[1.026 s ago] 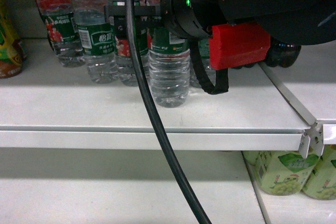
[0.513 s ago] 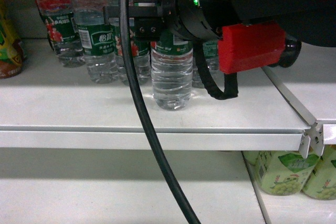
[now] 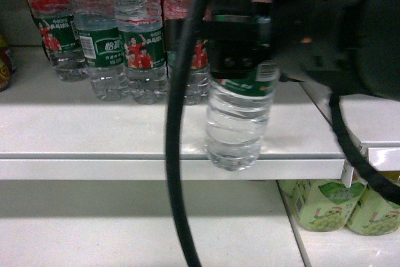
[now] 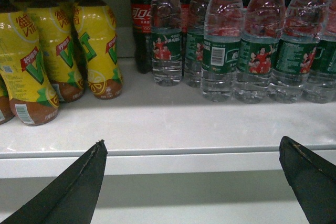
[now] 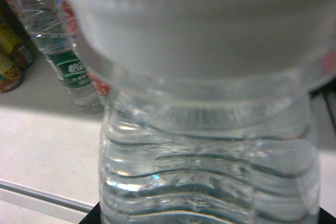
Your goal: Move water from second to third shelf
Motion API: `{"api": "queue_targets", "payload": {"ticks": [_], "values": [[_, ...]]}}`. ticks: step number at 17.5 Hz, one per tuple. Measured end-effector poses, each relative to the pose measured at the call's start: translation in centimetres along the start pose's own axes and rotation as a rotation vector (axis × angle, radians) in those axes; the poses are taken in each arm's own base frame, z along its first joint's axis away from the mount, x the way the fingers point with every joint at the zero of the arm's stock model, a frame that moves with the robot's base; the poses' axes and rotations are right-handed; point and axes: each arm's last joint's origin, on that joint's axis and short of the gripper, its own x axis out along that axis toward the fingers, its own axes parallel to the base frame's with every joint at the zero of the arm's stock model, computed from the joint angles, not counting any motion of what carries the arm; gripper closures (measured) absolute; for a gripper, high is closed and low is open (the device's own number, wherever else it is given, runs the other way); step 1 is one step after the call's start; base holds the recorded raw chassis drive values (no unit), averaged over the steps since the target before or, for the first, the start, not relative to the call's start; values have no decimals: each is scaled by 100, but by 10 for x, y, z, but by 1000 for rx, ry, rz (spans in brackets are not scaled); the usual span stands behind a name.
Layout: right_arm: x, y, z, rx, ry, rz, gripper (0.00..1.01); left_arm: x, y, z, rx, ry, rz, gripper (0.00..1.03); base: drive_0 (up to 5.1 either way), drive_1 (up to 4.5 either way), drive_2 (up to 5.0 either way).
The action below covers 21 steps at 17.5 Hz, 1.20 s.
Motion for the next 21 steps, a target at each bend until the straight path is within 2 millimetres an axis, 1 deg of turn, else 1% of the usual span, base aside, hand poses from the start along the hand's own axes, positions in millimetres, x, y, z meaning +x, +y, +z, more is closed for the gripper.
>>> {"api": "queue_targets", "payload": {"ticks": [3,5,6,11,13,17,19,21], "values": [[-33,-29,4,13,-43,-58,57,0,0,0,0,0,0,5,0,0,0],[-53,-44,5,20,-60,-88,57,0,0,0,0,0,0,5,0,0,0],[-61,-51,5,25,-62,-102,57,0,0,0,0,0,0,5,0,0,0],[-115,-82,4,50,-104,-201,57,0,0,0,0,0,0,5,0,0,0],[-135,-93,1,60,-74,-231,57,0,0,0,0,0,0,5,0,0,0],[-165,-102,-2,52,-65,-282,57,0,0,0,0,0,0,5,0,0,0],[-174,-109,-3,63,-75,-320,57,0,0,0,0,0,0,5,0,0,0],[-181,-110,-4,66,-79,-344,57,0,0,0,0,0,0,5,0,0,0]]}}
